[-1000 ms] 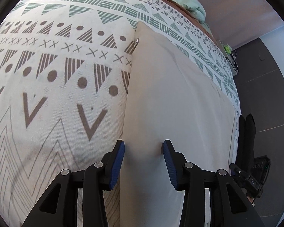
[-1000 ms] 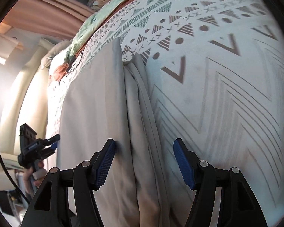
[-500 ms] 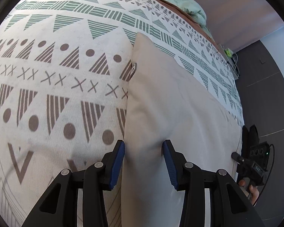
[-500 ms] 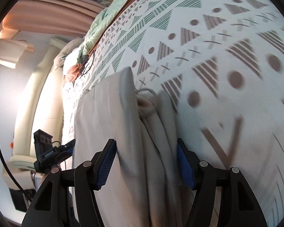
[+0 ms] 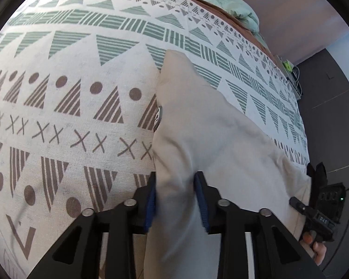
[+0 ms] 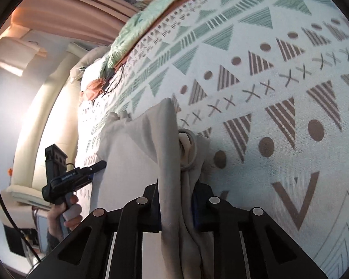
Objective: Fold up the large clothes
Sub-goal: 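Grasp the folded jacket bundle with the right gripper and lift it off the bed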
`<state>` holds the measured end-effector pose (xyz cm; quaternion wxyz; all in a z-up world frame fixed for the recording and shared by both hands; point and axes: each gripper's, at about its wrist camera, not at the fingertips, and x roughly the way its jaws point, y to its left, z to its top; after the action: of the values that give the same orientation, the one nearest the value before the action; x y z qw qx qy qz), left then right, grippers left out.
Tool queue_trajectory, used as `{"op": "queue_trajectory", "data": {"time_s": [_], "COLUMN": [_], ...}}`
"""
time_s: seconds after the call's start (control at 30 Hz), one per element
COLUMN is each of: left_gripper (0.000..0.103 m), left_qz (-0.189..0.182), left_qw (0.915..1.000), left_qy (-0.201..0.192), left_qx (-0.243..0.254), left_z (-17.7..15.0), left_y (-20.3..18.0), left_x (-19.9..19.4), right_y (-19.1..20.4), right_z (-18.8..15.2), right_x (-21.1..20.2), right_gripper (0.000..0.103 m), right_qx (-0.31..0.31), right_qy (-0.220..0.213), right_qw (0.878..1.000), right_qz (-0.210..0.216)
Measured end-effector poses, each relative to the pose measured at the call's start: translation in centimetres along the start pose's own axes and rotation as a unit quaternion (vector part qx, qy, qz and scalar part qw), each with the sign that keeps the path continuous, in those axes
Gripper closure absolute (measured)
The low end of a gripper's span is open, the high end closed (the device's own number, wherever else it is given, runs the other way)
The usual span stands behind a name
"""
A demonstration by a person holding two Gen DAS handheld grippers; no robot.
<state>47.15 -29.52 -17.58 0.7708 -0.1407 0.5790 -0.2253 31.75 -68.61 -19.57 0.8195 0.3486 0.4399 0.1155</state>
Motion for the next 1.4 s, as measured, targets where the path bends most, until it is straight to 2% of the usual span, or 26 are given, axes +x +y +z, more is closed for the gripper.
{"op": "queue_trajectory", "data": {"time_s": [0.13,0.4,0.7,0.93,1.1,1.27,1.4], "left_gripper": [0.083,0.086,0.087,0.088,0.088,0.088,0.089], "left_qz": [0.012,-0.019,-0.051,-0.077,-0.079,-0.064,-0.06], "left_qw": [0.9995,0.9962,0.989,0.9801,0.973,0.9631,0.9596], "left_qy": [-0.022,-0.076,-0.13,-0.177,-0.213,-0.258,-0.273], "left_qx": [0.017,0.039,0.048,0.046,0.039,0.046,0.032], "left_z": [-0.4,-1.6,-4.3,-6.0,-6.7,-6.9,-6.6], "left_y": [-1.2,-3.4,-4.1,-2.9,-1.4,0.6,3.1], "left_x": [-1.9,-8.6,-17.0,-24.3,-29.8,-34.9,-38.2], "right_y": [2.6,9.2,16.0,22.6,27.8,32.3,35.9], "right_z": [-0.6,-3.1,-7.1,-9.7,-11.4,-12.3,-12.7], "right_x": [-1.9,-6.4,-11.5,-14.5,-15.6,-15.0,-13.4], "right_gripper": [0.087,0.088,0.088,0.088,0.088,0.089,0.089], "right_qx": [-0.019,-0.059,-0.094,-0.129,-0.149,-0.166,-0.181], "right_qy": [-0.018,-0.062,-0.11,-0.141,-0.157,-0.163,-0.152], "right_qw": [1.0,0.996,0.989,0.981,0.975,0.971,0.968], "right_qz": [0.0,0.002,0.006,0.02,0.045,0.063,0.083]}}
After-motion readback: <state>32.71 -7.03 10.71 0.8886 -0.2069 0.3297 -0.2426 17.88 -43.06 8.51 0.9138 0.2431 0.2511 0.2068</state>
